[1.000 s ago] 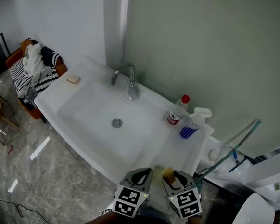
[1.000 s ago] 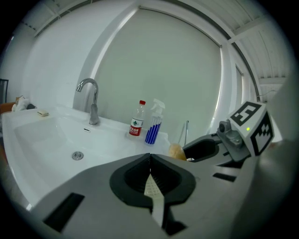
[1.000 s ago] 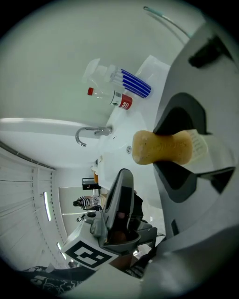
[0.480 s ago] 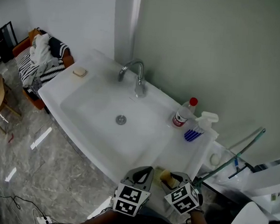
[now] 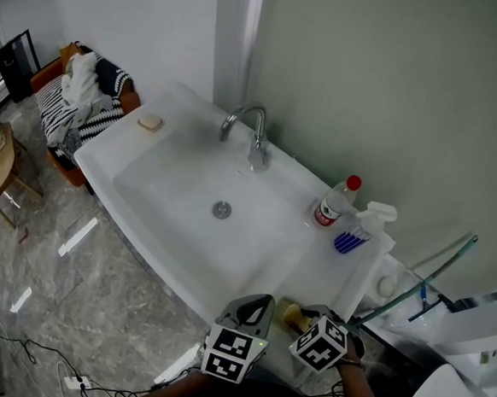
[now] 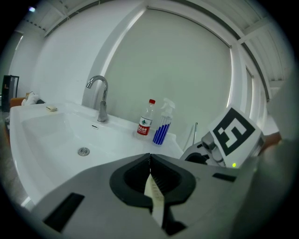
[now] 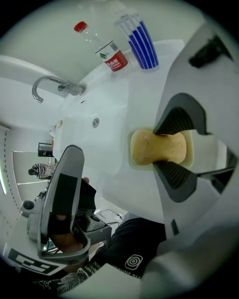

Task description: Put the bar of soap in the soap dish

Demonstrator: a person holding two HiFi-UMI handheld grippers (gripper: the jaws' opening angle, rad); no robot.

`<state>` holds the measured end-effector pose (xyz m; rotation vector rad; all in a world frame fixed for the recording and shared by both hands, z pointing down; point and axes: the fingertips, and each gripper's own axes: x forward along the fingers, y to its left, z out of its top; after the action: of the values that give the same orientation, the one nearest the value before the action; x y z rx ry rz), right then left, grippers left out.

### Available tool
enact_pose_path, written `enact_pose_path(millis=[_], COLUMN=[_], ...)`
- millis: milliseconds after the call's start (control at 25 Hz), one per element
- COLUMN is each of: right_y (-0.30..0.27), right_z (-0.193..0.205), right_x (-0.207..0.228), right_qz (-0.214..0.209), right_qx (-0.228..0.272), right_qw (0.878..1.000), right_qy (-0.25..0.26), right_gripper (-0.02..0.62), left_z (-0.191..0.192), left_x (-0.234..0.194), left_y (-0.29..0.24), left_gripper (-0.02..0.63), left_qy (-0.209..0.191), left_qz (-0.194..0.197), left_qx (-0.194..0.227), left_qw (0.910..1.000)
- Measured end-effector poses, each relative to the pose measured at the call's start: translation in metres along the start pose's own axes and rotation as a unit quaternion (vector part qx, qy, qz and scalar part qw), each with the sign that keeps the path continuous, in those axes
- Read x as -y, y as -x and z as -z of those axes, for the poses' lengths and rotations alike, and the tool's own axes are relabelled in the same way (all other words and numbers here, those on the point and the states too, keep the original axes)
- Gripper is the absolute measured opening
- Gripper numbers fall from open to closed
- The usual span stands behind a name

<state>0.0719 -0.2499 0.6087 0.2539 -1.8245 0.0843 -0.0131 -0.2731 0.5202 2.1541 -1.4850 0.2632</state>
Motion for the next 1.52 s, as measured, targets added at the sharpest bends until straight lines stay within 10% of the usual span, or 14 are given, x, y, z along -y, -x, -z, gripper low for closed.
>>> enact_pose_path(millis=[960, 1520], right_y=[-0.011, 0.013], right_z=[-0.011, -0.016], right_x=[0.002, 0.006], right_qz=[0.033, 0.060], right_qx=[0.034, 0.108], right_qw=[0.999, 0.990], right_qy=[0.021, -0.066], right_gripper=[0.176, 0.099], left_z=[-0.001, -0.003], left_x=[0.001, 0.013], left_y=[0.005, 0.004], left_gripper=[0.011, 0.011], left_qy=[-0.007, -0.016], left_qz=[0.005, 0.028], left_qx=[-0.004, -0.007], left_qw=[1.0000, 0.9995])
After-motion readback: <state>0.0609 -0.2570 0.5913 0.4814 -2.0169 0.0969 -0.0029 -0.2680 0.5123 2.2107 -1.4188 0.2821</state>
